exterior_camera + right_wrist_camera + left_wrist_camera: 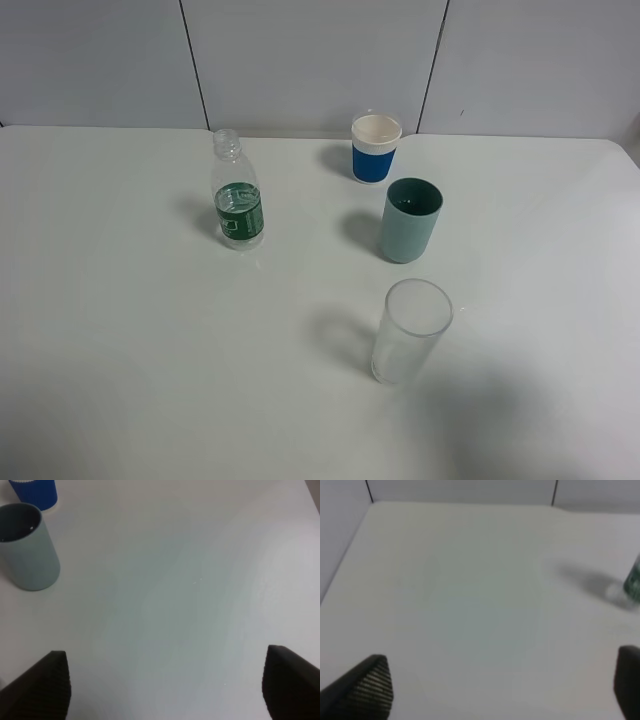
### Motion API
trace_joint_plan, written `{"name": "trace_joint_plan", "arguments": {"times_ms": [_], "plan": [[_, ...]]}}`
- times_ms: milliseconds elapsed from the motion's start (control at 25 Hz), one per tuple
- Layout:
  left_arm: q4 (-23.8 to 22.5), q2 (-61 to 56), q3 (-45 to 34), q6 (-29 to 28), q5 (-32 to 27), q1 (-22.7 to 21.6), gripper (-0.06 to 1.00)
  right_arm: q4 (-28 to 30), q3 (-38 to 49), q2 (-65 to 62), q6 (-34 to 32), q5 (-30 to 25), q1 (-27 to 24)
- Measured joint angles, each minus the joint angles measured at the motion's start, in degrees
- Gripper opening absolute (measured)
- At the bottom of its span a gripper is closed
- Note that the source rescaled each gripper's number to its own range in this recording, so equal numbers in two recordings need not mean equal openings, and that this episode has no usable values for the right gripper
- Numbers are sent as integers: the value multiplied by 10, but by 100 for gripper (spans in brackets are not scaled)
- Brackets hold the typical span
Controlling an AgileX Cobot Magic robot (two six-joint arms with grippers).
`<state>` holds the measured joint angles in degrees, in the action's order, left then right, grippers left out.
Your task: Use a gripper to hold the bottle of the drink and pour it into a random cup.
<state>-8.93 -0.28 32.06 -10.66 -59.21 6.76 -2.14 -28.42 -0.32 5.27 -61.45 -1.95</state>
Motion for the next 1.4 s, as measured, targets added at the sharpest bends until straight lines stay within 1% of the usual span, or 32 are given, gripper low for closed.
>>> {"name": "trace_joint_plan", "arguments": {"times_ms": [80, 320, 520, 1400], "plan": [[5, 0, -13, 1, 8, 0, 76, 0, 0, 0, 0, 0, 0], [6, 0, -14, 2, 12, 0, 76, 0, 0, 0, 0, 0, 0], [18, 0, -30, 3, -7, 0, 76, 0, 0, 0, 0, 0, 0], [22, -1, -31, 3, -7, 0, 76, 0, 0, 0, 0, 0, 0]]}}
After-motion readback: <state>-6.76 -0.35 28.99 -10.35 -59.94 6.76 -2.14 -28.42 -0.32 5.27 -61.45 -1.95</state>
